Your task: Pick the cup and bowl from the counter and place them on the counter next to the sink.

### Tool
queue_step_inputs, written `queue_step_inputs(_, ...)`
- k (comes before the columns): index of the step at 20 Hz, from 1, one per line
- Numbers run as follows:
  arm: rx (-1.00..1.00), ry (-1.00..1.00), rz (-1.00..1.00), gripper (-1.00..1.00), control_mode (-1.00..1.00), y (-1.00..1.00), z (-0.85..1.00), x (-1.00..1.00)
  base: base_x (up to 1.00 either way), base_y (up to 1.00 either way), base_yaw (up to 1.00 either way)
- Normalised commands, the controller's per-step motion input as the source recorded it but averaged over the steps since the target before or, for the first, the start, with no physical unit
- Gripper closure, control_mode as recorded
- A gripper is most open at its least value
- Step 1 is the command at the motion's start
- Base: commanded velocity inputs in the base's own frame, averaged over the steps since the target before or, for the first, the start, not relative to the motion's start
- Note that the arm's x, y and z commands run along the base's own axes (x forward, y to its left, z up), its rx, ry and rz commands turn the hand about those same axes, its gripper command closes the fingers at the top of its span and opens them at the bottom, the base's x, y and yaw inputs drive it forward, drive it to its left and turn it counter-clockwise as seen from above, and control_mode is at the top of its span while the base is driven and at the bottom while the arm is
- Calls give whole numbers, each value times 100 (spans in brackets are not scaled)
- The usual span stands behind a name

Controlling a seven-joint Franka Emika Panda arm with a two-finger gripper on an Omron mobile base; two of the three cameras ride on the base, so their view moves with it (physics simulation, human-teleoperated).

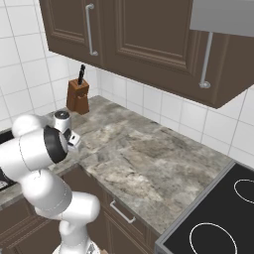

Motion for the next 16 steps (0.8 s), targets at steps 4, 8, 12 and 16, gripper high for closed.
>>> queue_step_inputs(4,0,-1,-3,100,-100,3,-17,0,0,0,0)
queue_step_inputs(8,0,0,-1,100,-100,6,0,0,0,0,0)
queue_step_inputs(12,0,0,0,-100,-100,9,0,0,0,0,0)
queue_step_inputs(16,0,0,0,-100,-100,0,0,-16,0,0,0)
